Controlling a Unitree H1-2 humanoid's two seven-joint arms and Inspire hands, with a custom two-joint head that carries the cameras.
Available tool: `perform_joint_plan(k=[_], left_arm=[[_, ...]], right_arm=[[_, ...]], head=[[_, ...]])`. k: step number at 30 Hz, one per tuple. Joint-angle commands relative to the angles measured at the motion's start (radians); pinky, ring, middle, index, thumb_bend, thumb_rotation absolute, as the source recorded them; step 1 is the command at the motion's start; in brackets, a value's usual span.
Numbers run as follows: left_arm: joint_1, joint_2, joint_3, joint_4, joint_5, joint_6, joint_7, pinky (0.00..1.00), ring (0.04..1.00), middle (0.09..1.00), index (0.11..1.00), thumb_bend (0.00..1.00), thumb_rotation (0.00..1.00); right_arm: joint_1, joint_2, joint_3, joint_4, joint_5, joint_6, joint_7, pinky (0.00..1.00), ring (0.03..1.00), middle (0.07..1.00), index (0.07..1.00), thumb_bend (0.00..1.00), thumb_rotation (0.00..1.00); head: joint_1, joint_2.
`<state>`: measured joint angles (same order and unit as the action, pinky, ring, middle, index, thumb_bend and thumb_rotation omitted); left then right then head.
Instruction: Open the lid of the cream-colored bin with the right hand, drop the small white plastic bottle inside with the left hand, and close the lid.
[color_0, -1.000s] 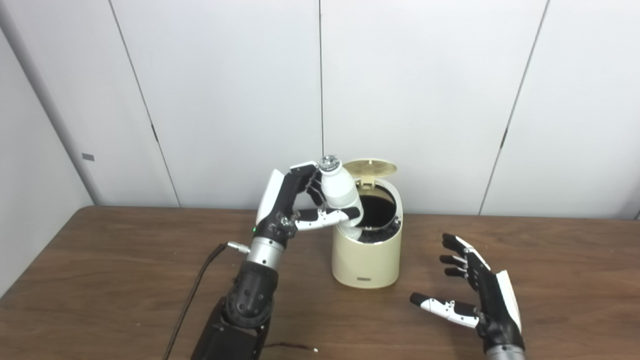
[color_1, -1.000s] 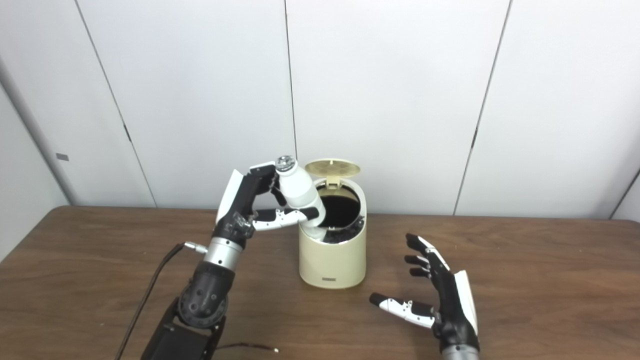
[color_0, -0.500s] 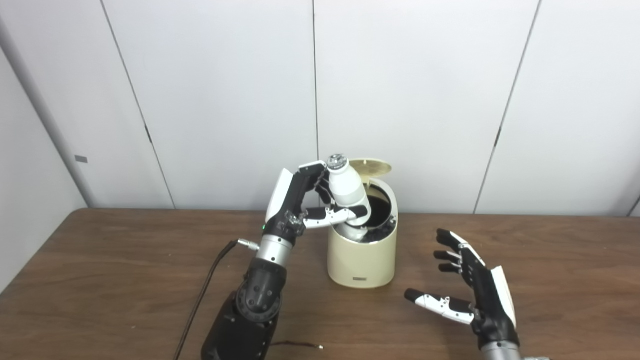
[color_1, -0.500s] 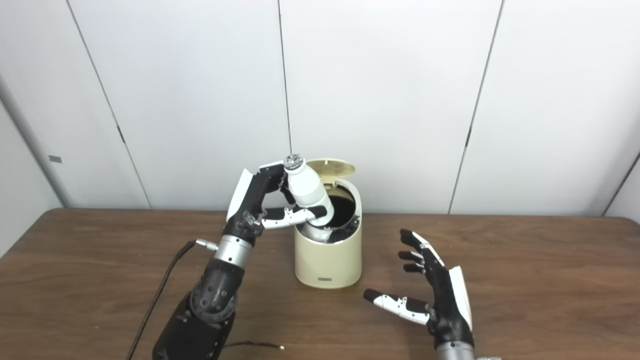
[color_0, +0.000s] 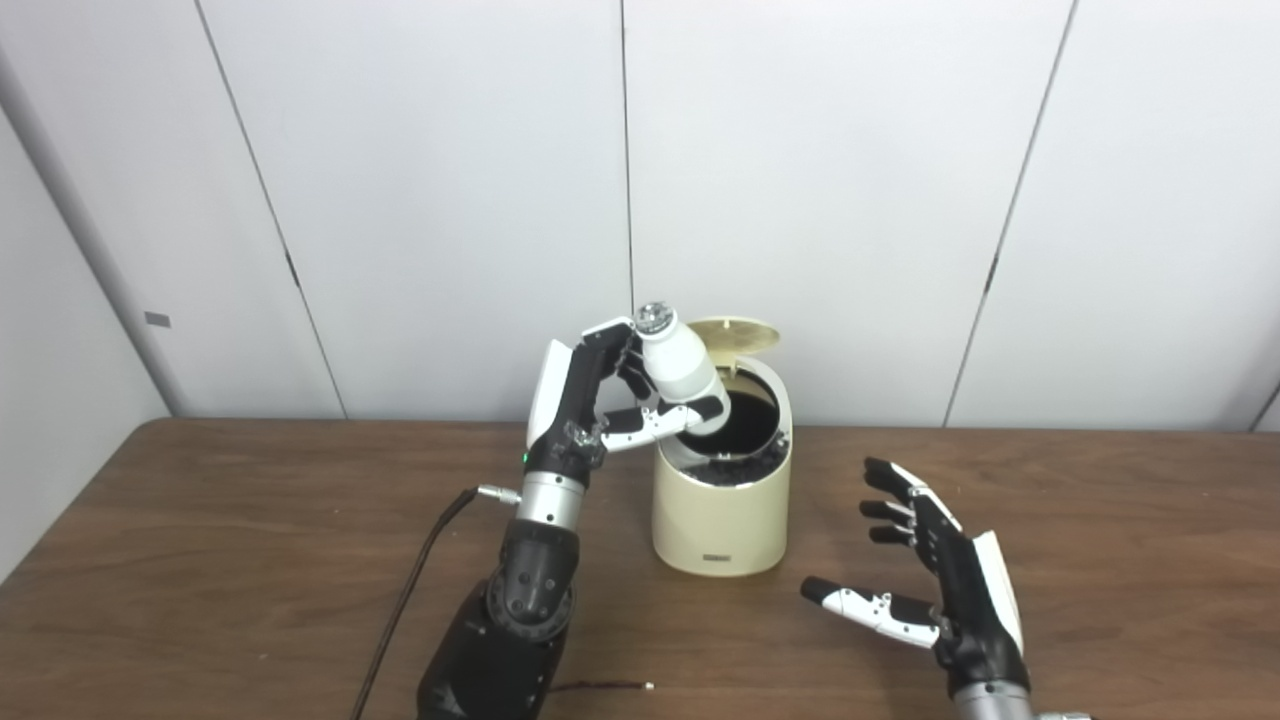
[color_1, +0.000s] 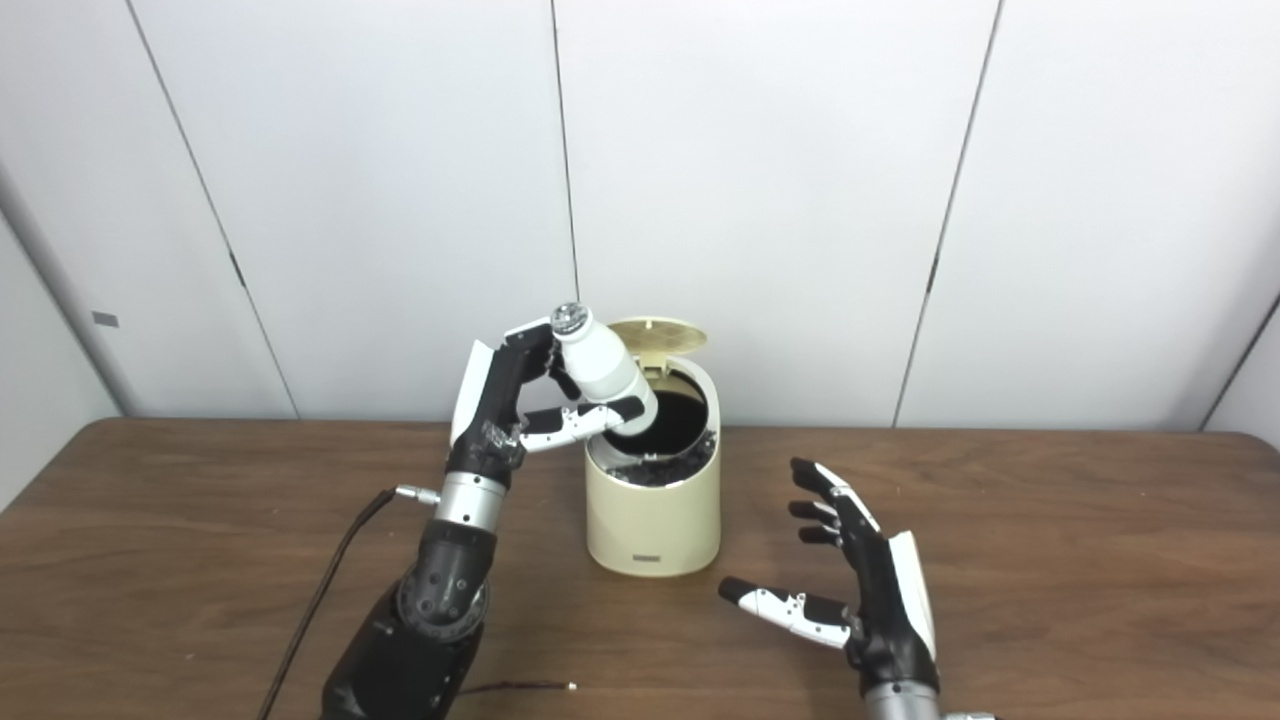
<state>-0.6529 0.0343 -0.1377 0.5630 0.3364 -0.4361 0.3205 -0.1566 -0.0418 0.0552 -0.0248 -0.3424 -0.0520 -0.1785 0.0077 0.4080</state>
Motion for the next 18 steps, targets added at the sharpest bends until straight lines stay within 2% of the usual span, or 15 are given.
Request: perform_joint_plan(k=[1, 4, 10, 12, 18], left_arm=[[-0.06, 0.018, -0.021, 0.005, 0.016, -0.034, 0.05, 0.37, 0.42, 0.477, 0.506, 0.5, 0.0], [-0.062, 0.032, -0.047, 0.045, 0.03, -0.033, 0.079, 0.37, 0.423, 0.476, 0.5, 0.5, 0.0], [-0.061, 0.046, -0.065, 0.1, 0.07, -0.025, 0.081, 0.38, 0.434, 0.494, 0.482, 0.51, 0.0], [-0.058, 0.048, -0.067, 0.104, 0.085, -0.013, 0.064, 0.36, 0.413, 0.505, 0.48, 0.5, 0.0], [-0.042, 0.053, -0.073, 0.069, 0.102, 0.082, -0.006, 0.38, 0.424, 0.483, 0.498, 0.5, 0.0]], right_arm=[[-0.028, 0.01, 0.003, -0.036, -0.003, -0.045, -0.012, 0.66, 0.738, 0.825, 0.814, 0.78, 0.21], [-0.028, 0.013, 0.001, -0.043, 0.003, -0.043, -0.011, 0.66, 0.733, 0.827, 0.815, 0.78, 0.22], [-0.028, 0.015, -0.003, -0.05, 0.013, -0.045, -0.008, 0.66, 0.726, 0.836, 0.821, 0.78, 0.2], [-0.028, 0.014, -0.005, -0.052, 0.017, -0.047, -0.006, 0.67, 0.727, 0.836, 0.82, 0.78, 0.2], [-0.027, 0.015, -0.004, -0.059, 0.017, -0.047, -0.006, 0.66, 0.723, 0.832, 0.815, 0.78, 0.19]], head=[[0.001, 0.001], [0.0, 0.005], [0.0, 0.01], [0.001, 0.012], [0.001, 0.014]])
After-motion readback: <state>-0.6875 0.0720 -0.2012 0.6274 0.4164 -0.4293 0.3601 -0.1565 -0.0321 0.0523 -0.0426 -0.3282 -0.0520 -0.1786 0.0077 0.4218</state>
